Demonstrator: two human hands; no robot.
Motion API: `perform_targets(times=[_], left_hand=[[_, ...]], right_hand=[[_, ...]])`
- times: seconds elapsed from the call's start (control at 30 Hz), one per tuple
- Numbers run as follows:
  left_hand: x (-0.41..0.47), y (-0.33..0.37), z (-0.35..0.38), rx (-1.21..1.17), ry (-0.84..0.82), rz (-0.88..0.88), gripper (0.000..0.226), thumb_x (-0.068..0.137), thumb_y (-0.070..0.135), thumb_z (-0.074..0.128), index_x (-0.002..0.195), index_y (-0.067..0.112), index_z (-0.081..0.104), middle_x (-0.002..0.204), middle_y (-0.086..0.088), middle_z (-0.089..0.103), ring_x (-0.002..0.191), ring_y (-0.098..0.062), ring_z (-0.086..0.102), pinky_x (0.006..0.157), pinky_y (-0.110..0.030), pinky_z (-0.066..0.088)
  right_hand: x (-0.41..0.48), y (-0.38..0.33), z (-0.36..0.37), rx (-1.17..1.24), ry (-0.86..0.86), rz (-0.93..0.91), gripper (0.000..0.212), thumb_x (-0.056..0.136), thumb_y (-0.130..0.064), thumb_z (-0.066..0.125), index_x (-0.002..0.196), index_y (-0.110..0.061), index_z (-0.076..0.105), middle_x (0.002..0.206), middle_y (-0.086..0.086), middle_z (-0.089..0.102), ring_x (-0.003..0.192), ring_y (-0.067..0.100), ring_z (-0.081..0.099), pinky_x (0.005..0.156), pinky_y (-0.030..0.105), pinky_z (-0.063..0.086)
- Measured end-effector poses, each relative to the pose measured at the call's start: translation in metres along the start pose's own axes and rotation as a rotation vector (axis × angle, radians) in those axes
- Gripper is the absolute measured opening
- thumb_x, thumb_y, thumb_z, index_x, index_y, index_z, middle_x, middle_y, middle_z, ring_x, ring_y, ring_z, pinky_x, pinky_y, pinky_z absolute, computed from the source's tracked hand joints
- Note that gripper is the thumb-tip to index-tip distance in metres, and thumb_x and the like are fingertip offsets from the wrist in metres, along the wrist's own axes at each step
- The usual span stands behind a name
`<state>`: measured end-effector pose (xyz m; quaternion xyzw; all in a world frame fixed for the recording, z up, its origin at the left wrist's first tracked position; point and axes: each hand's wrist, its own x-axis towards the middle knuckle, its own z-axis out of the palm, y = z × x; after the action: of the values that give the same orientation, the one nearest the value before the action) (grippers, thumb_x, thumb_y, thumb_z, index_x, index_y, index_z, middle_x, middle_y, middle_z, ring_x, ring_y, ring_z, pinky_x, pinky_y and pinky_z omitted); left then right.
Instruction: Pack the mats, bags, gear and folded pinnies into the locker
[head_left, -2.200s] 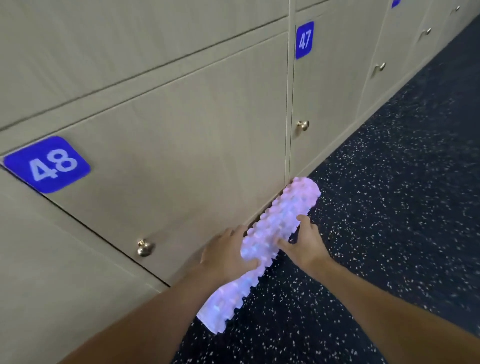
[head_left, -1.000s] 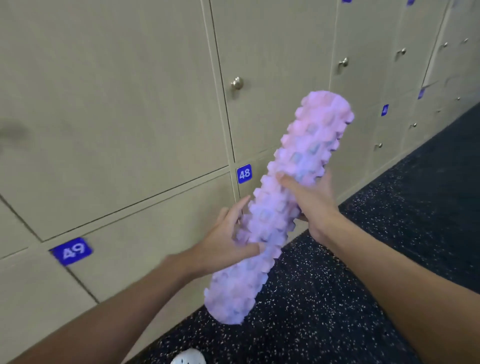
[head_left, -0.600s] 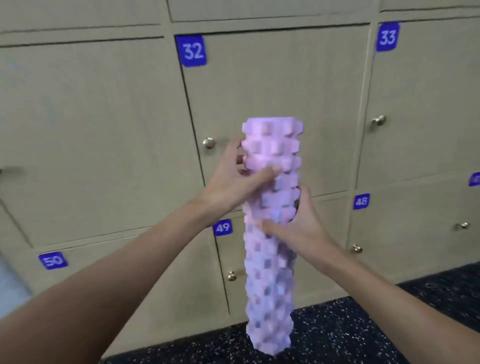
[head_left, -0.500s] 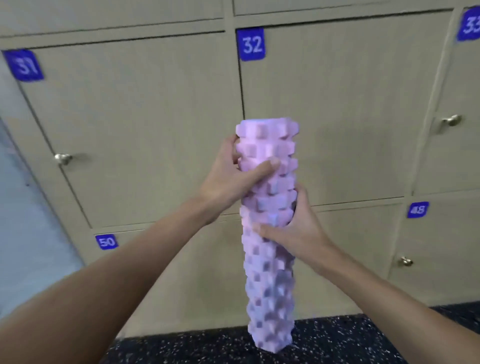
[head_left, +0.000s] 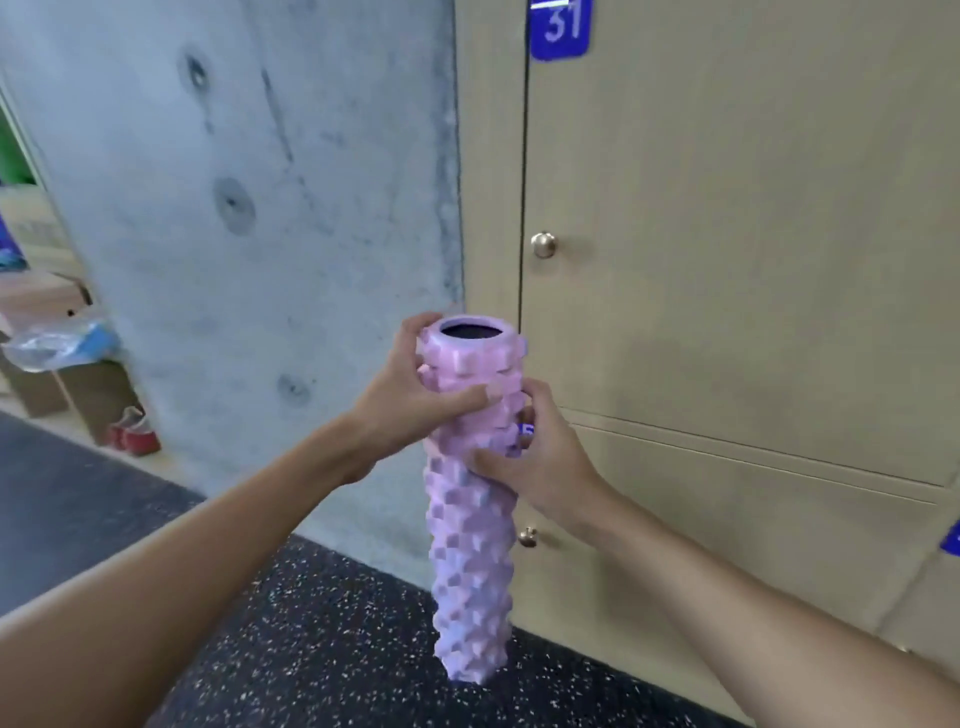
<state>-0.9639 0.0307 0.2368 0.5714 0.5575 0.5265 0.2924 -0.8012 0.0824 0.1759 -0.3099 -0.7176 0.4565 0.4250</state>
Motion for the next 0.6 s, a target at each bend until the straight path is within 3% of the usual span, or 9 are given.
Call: perform_targets(times=[0.17, 0.33, 0.43, 0.53, 0.6], left_hand=[[0.016, -0.079, -0.061, 0.059, 0.146, -0.062, 0.084, 0.063, 0.021, 0.094, 0.127, 0.033, 0.041, 0.113, -0.008, 0.062, 0.087, -0.021, 0.068, 0.061, -0.028, 0.058], [0.027, -0.141, -0.081, 0.088, 0.167, -0.052, 0.077, 0.071, 0.009, 0.088, 0.127, 0.029, 0.040, 0.111, -0.007, 0.061, 0.076, -0.004, 0.065, 0.062, -0.021, 0.056], [0.032, -0.162, -0.082, 0.112, 0.157, -0.050, 0.075, 0.071, 0.007, 0.087, 0.126, 0.028, 0.040, 0.104, 0.000, 0.060, 0.071, 0.006, 0.062, 0.063, -0.016, 0.052], [0.033, -0.180, -0.078, 0.118, 0.135, -0.061, 0.075, 0.070, 0.005, 0.086, 0.122, 0.033, 0.040, 0.101, 0.008, 0.058, 0.081, -0.005, 0.061, 0.065, -0.015, 0.051], [0.034, -0.191, -0.076, 0.128, 0.117, -0.078, 0.076, 0.071, 0.005, 0.086, 0.122, 0.036, 0.038, 0.105, 0.008, 0.057, 0.089, -0.015, 0.063, 0.069, -0.026, 0.057]], right_hand=[[0.045, 0.035, 0.078, -0.002, -0.094, 0.072, 0.067, 0.068, -0.023, 0.089, 0.112, -0.037, 0.041, 0.092, -0.022, 0.063, 0.078, -0.006, 0.066, 0.072, 0.017, 0.052], [0.071, 0.076, 0.121, -0.052, -0.090, 0.119, 0.069, 0.067, -0.018, 0.089, 0.114, -0.027, 0.039, 0.097, -0.015, 0.058, 0.076, -0.001, 0.063, 0.066, 0.015, 0.047], [0.077, 0.097, 0.133, -0.074, -0.084, 0.160, 0.068, 0.066, -0.021, 0.091, 0.111, -0.027, 0.039, 0.098, -0.014, 0.058, 0.081, 0.005, 0.063, 0.068, 0.022, 0.052], [0.078, 0.114, 0.139, -0.075, -0.073, 0.195, 0.070, 0.063, -0.025, 0.092, 0.109, -0.029, 0.040, 0.102, -0.013, 0.057, 0.089, 0.009, 0.062, 0.079, 0.033, 0.056], [0.078, 0.123, 0.140, -0.102, -0.093, 0.213, 0.073, 0.063, -0.030, 0.092, 0.114, -0.025, 0.041, 0.104, -0.015, 0.055, 0.089, 0.007, 0.060, 0.082, 0.031, 0.054]])
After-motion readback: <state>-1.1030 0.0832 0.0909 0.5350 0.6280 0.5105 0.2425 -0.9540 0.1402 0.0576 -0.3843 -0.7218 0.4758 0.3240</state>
